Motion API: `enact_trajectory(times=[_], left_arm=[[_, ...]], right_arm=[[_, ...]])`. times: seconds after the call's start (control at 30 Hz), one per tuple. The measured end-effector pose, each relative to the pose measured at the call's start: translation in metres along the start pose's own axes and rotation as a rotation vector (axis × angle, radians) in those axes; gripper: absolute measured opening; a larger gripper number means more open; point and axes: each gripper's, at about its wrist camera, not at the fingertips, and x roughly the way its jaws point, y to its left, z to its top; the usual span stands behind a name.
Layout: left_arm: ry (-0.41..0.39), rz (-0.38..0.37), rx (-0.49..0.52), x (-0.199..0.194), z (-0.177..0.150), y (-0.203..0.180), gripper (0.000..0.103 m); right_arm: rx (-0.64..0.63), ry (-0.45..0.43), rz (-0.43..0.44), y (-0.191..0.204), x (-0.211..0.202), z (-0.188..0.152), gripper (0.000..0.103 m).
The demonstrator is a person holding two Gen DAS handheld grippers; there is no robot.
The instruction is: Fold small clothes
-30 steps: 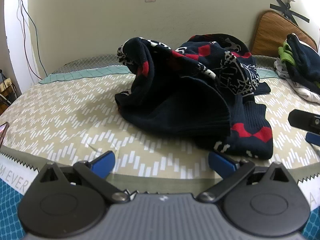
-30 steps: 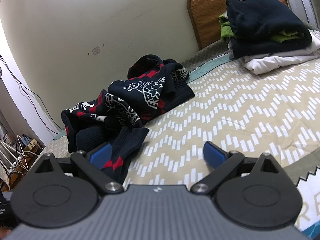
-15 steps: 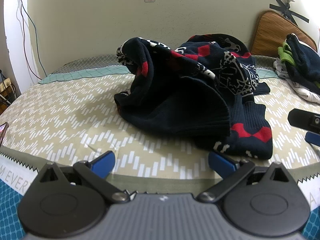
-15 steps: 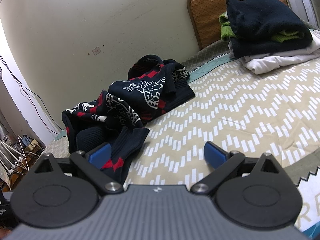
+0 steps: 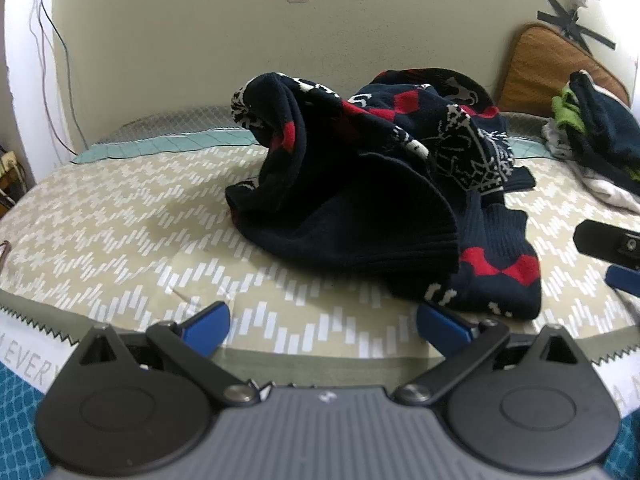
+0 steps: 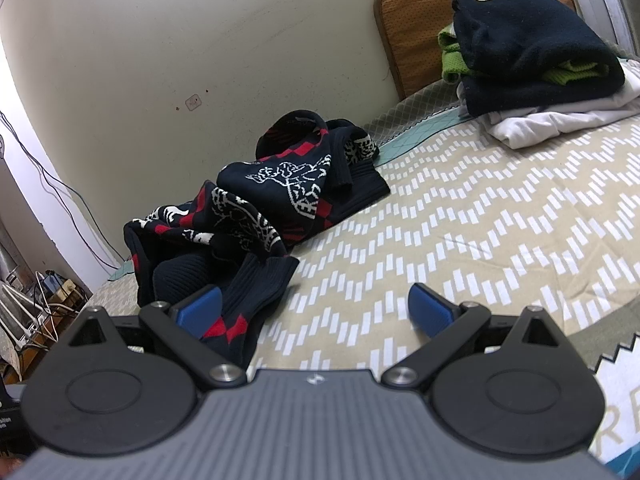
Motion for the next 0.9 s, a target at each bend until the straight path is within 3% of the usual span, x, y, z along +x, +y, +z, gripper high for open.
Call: enact_trajectory(times=[0.2, 0.37, 0.43, 0.57, 0.63, 0.67, 0.7, 0.73, 0.77, 0.83, 0.9], left_arm=[[-0.103, -0.189, -0.102, -0.017, -0.001, 0.026, 0.103], [-0.084, -0.213, -0.136, -0.024, 0.022, 0.049, 0.103], [-0.118, -0.217, -0.123, -0.021, 0.038, 0.052, 0.103], [-0.114, -0.194, -0.126, -0.001, 0.068, 0.058, 0.101], [-0.089, -0.180, -0.134, 0.019, 0.083, 0.058, 0.089], [-0.067, -0.179, -0.143, 0.029, 0.087, 0.059, 0.066], [-0.041, -0.178, -0.148, 0.041, 0.090, 0.059, 0.035], [0.007, -0.174, -0.153, 0.053, 0.092, 0.059, 0.020], [0.051, -0.178, -0.175, 0.062, 0.092, 0.061, 0.013], [0.057, -0.209, -0.219, 0.063, 0.090, 0.072, 0.011], [-0.009, -0.216, -0.234, 0.044, 0.092, 0.089, 0.010]], right_arm=[[-0.017, -0.027, 0.024, 0.004, -0.008, 0.001, 0.098], [-0.108, 0.013, 0.070, 0.013, -0.004, 0.008, 0.062], [-0.160, 0.027, 0.078, 0.019, 0.003, 0.018, 0.060], [-0.274, 0.049, 0.098, 0.039, 0.030, 0.047, 0.060], [-0.312, 0.057, 0.111, 0.049, 0.049, 0.057, 0.060], [-0.317, 0.066, 0.117, 0.053, 0.059, 0.061, 0.060], [-0.318, 0.081, 0.124, 0.055, 0.070, 0.063, 0.059], [-0.314, 0.106, 0.132, 0.058, 0.083, 0.065, 0.045], [-0.305, 0.145, 0.138, 0.059, 0.096, 0.066, 0.011], [-0.287, 0.186, 0.142, 0.063, 0.109, 0.067, 0.006], [-0.286, 0.147, 0.200, 0.068, 0.095, 0.075, 0.006]])
